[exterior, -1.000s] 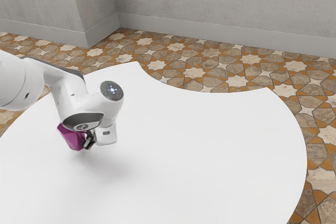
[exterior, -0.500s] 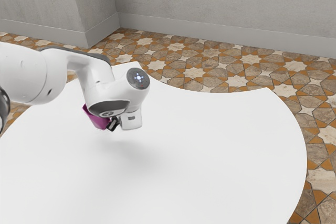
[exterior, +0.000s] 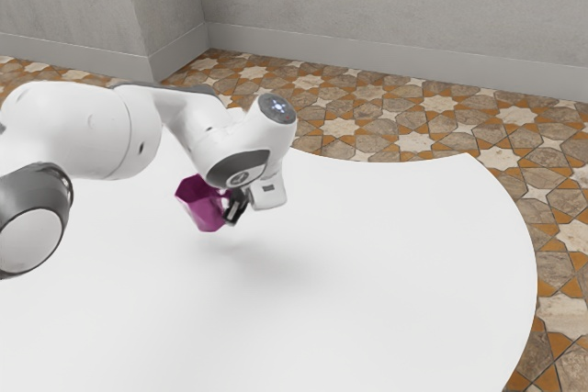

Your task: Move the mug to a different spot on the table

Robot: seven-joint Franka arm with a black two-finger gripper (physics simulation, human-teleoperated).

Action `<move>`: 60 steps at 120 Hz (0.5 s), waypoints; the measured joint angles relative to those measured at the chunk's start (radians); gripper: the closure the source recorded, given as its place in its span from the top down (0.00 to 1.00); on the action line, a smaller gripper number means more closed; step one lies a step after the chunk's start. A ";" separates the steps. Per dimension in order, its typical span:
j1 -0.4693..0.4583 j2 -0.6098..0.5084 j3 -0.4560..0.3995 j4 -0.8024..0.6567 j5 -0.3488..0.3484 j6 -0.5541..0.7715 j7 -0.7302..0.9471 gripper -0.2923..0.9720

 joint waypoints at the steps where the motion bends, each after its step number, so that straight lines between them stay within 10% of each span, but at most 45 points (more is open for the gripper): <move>1: 0.000 0.003 -0.002 0.003 -0.003 -0.006 0.003 0.22; 60: 0.020 0.151 -0.071 0.292 -0.051 -0.212 0.109 0.23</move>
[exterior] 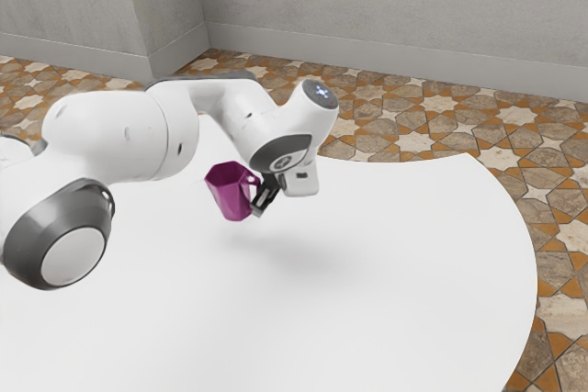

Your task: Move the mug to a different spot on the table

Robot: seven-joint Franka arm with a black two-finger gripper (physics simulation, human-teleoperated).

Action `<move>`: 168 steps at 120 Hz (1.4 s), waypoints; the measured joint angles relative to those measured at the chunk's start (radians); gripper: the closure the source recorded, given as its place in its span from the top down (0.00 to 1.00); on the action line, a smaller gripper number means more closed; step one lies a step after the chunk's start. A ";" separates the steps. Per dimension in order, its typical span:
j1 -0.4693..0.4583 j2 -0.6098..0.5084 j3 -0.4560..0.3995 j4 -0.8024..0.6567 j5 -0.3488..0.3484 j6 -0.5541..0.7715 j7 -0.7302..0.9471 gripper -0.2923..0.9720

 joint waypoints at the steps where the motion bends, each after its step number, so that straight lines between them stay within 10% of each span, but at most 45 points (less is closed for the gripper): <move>1: 0.000 0.002 -0.001 0.003 0.000 -0.001 0.001 0.23; 76: 0.037 0.107 -0.045 0.031 -0.004 0.006 0.062 0.23; 99: 0.037 0.113 -0.058 0.030 -0.009 0.024 0.072 0.50; 168: 0.028 0.017 -0.062 0.009 -0.300 0.094 0.083 0.75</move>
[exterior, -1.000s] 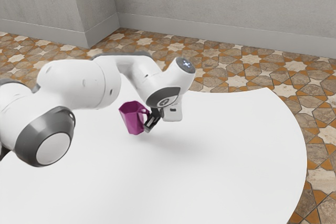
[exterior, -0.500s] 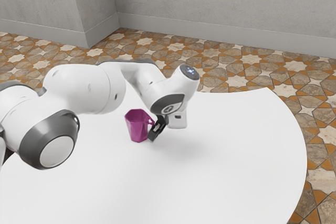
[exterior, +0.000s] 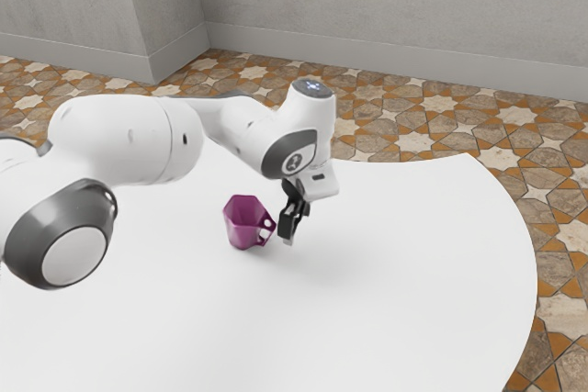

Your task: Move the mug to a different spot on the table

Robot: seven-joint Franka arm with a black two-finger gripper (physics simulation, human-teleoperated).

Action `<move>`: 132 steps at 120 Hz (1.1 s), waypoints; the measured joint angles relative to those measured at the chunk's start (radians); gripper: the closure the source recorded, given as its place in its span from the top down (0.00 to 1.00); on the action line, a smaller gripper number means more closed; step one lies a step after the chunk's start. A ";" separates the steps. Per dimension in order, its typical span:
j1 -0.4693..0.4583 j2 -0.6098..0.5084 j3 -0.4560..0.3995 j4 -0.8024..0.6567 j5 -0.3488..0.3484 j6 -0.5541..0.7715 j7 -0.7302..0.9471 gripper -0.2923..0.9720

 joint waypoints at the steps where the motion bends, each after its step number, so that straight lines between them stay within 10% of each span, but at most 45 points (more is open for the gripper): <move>1: 0.000 -0.002 0.000 -0.006 -0.003 0.000 0.000 0.75; 67: 0.012 -0.201 0.007 -0.099 -0.030 0.000 -0.027 0.77; 132: 0.329 -0.511 -0.076 -0.073 -0.100 -0.292 -0.572 0.77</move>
